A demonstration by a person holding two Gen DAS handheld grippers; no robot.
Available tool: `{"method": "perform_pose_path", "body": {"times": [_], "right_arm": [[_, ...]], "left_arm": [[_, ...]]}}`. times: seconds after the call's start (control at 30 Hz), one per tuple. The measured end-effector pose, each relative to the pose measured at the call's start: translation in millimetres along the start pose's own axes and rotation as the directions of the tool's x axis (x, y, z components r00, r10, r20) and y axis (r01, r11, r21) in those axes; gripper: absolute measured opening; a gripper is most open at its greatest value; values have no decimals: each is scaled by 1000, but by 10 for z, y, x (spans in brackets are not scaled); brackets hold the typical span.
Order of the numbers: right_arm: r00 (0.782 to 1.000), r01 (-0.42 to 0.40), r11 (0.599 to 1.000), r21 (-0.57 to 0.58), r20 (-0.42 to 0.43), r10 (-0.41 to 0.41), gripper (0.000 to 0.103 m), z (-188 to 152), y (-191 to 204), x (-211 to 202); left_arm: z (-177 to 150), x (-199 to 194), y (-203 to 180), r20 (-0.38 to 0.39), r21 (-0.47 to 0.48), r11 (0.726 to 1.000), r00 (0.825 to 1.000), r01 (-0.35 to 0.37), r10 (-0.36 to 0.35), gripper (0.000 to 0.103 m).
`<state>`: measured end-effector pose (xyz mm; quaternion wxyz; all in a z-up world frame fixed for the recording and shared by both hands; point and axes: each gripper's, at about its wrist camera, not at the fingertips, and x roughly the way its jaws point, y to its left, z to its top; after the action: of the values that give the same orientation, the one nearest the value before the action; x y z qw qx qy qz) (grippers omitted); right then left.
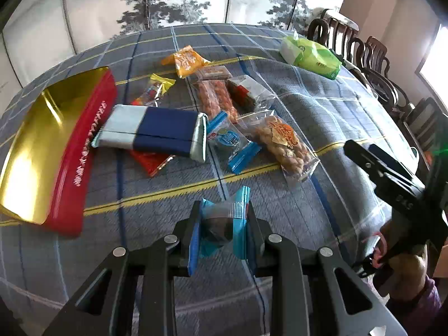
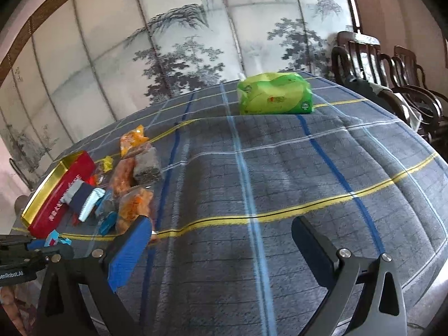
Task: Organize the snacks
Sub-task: 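Grasp the peanut snack bag with the right gripper while the left gripper holds the candy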
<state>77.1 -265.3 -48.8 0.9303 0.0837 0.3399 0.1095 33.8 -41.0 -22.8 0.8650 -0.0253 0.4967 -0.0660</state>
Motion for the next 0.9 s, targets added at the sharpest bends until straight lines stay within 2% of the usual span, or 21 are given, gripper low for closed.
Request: {"method": "perform_pose_path", "body": {"times": [0.2,0.37,0.53,0.73,0.83,0.9], "right_arm": [[997,-76,992,-105,-21,75,102,30,284,2],[994,-90,961,-263,-85,70,102,30,605,124],[992,-89,911,-402,-121,43,102,10,847,236],[985,-101,904,-416,-172,31,102,49,899,416],[983,-81,903,-422,-183,3,99,57,909,497],[975,-91,905,-416,-221,-4,87,59,891,577]], "left_arm": [[-30,-165,55,24,-2,1000,999,-23,23,24],[-23,-233,133,33,-22,999,999,-31,31,24],[-28,-283,152,47,-20,999,998,-50,51,24],[-17,-319,160,59,-17,998,996,-61,62,24],[-11,-322,158,65,-13,998,996,-64,65,24],[-9,-324,154,70,-10,998,996,-63,64,24]]}}
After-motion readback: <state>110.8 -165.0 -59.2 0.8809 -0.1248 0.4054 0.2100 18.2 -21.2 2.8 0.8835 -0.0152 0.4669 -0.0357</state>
